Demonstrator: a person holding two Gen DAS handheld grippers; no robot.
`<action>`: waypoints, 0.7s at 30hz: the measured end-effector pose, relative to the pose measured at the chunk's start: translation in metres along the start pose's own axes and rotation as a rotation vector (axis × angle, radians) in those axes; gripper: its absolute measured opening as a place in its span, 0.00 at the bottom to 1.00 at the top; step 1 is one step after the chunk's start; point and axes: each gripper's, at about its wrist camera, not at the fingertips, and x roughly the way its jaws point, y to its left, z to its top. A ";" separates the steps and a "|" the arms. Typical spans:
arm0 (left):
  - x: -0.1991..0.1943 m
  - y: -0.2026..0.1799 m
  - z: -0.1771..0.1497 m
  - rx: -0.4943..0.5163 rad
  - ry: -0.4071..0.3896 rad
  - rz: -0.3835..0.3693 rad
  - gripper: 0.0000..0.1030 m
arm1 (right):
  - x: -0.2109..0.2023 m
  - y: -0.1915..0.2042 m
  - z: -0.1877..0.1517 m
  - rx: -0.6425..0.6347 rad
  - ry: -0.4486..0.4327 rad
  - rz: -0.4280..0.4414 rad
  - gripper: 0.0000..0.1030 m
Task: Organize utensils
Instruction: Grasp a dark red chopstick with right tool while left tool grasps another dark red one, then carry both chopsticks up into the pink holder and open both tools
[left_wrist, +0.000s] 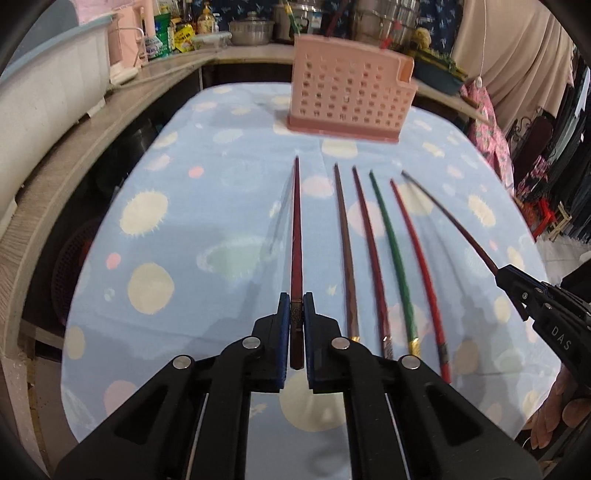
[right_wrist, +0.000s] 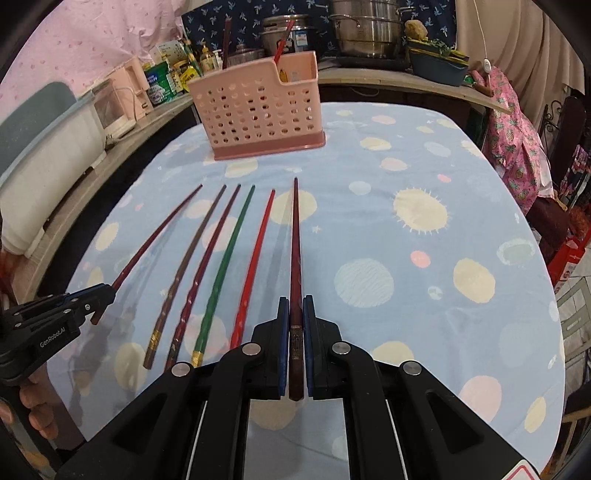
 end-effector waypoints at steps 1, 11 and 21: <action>-0.006 0.001 0.006 -0.005 -0.017 -0.002 0.07 | -0.006 -0.001 0.007 0.006 -0.019 0.007 0.07; -0.061 0.009 0.085 -0.026 -0.202 -0.026 0.07 | -0.065 -0.010 0.098 -0.001 -0.261 0.019 0.06; -0.094 0.005 0.188 -0.025 -0.381 -0.007 0.07 | -0.080 -0.016 0.187 0.044 -0.397 0.078 0.06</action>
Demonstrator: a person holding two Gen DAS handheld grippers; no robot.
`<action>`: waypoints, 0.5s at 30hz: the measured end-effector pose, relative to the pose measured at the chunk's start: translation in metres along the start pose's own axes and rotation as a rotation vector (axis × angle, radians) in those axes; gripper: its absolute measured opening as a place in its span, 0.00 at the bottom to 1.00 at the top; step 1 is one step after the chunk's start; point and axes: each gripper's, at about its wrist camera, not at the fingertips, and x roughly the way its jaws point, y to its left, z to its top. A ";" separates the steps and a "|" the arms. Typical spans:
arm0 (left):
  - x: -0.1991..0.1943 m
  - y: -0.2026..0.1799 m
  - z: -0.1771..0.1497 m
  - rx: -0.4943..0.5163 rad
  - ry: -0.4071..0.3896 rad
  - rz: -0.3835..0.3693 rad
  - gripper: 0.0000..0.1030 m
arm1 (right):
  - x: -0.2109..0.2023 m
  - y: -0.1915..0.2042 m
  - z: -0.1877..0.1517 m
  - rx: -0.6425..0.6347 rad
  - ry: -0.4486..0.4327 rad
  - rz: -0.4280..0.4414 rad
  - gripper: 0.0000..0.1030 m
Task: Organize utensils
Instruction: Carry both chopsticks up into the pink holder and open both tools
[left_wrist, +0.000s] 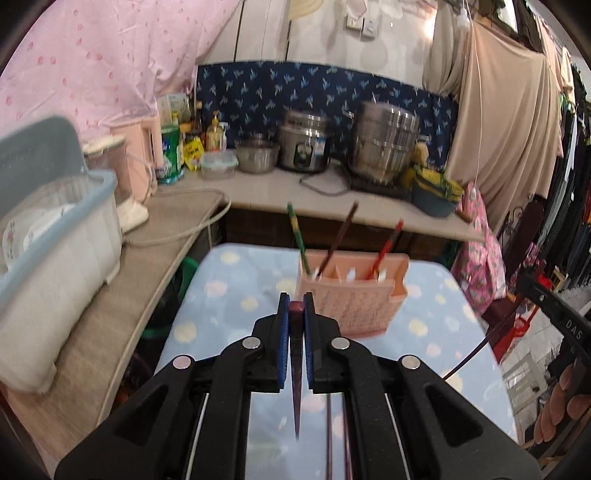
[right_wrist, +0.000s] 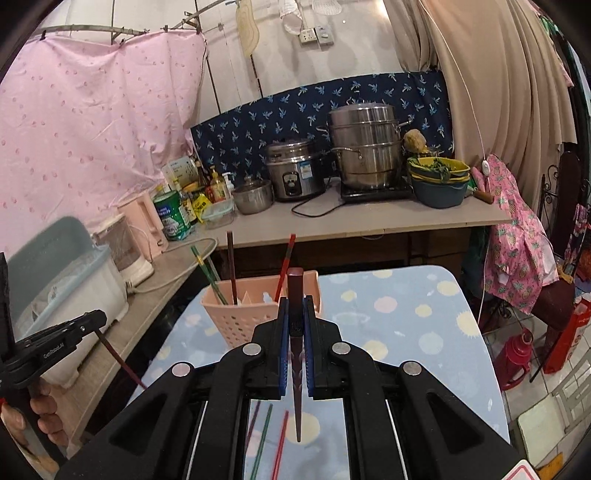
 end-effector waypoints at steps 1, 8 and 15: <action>-0.001 0.000 0.010 -0.007 -0.014 -0.006 0.07 | 0.001 0.001 0.009 0.006 -0.014 0.010 0.06; -0.005 -0.007 0.083 -0.034 -0.156 -0.026 0.07 | 0.015 0.008 0.074 0.064 -0.135 0.077 0.06; 0.010 -0.015 0.126 -0.046 -0.244 -0.038 0.07 | 0.053 0.017 0.115 0.089 -0.158 0.101 0.06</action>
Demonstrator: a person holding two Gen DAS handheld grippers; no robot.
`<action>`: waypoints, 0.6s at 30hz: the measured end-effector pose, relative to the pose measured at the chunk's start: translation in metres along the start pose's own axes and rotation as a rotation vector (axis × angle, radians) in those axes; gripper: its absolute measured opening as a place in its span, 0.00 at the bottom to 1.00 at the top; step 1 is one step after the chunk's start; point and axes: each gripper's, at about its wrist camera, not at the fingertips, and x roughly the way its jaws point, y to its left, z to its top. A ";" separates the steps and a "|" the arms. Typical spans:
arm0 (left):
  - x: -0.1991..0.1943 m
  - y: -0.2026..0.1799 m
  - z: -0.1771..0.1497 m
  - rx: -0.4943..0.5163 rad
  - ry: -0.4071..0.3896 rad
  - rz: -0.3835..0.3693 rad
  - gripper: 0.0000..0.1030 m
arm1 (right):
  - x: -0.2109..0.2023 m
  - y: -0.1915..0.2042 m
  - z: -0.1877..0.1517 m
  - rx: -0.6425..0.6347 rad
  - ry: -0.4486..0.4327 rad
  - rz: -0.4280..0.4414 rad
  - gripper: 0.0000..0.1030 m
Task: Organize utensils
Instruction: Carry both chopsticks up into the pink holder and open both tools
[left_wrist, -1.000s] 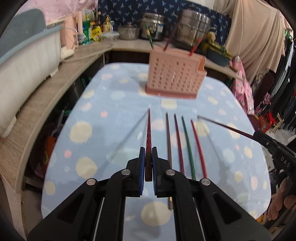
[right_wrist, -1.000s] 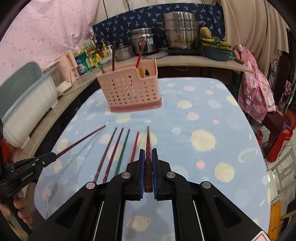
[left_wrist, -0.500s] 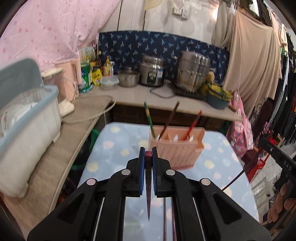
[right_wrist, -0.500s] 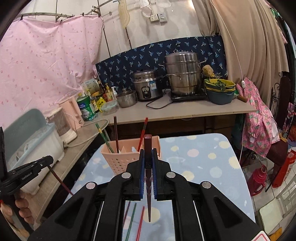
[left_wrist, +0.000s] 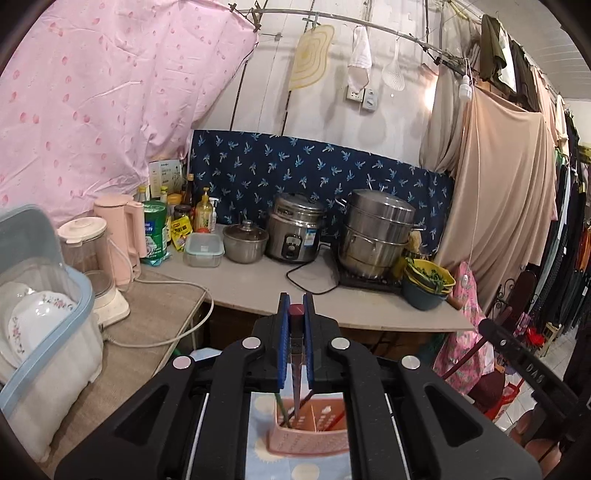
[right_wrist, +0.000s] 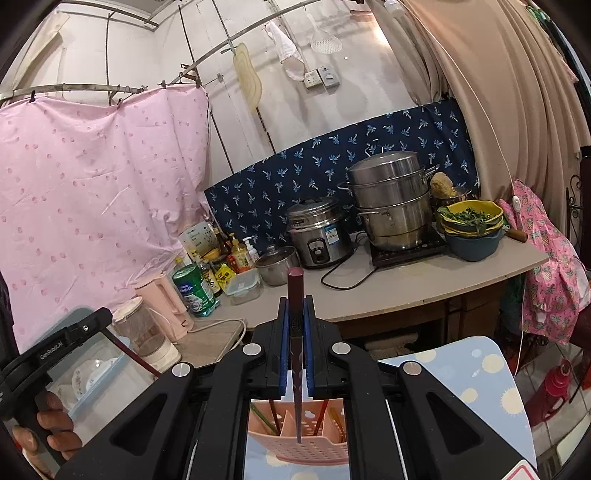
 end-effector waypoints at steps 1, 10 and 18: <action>0.006 0.000 0.001 -0.003 -0.002 0.000 0.07 | 0.006 -0.001 0.001 0.005 0.007 -0.002 0.06; 0.051 0.002 -0.018 -0.007 0.046 0.008 0.07 | 0.056 -0.016 -0.020 0.018 0.090 -0.027 0.06; 0.055 0.007 -0.012 -0.023 0.038 -0.001 0.07 | 0.073 -0.023 -0.030 0.017 0.121 -0.041 0.06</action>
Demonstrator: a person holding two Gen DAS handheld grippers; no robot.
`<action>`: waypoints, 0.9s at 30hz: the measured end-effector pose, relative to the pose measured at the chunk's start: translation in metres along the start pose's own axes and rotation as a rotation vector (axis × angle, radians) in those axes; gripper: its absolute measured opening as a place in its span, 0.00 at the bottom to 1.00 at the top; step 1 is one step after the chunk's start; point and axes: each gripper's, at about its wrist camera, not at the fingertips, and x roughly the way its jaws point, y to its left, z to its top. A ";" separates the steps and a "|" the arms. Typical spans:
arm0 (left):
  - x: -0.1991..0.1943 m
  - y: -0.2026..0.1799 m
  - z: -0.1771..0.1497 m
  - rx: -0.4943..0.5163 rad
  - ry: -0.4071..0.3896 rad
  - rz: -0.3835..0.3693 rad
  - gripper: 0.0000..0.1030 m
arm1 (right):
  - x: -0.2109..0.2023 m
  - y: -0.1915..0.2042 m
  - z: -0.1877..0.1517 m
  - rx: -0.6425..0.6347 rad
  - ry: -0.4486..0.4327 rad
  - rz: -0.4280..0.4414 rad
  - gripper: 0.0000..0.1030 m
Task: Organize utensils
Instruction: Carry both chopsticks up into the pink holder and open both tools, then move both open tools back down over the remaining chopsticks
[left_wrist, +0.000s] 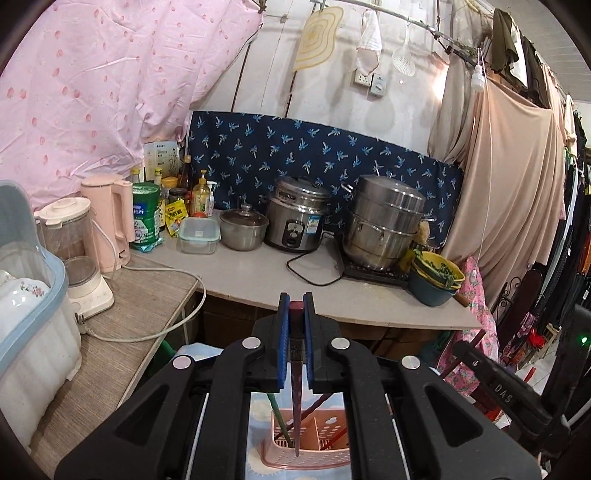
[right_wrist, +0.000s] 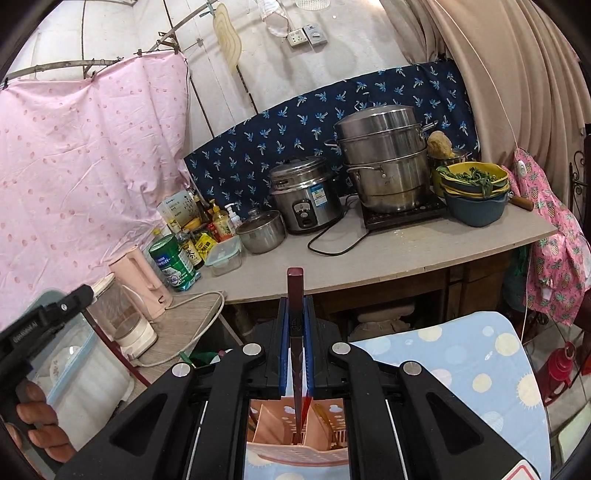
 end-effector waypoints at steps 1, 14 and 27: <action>-0.002 -0.001 0.004 0.000 -0.008 -0.003 0.07 | 0.000 0.001 0.001 0.000 -0.003 0.003 0.06; 0.020 -0.003 -0.010 0.008 0.032 0.005 0.07 | 0.015 0.003 -0.011 -0.013 0.036 -0.005 0.06; 0.021 0.008 -0.048 0.001 0.098 0.051 0.35 | -0.004 0.004 -0.020 -0.036 0.026 -0.014 0.22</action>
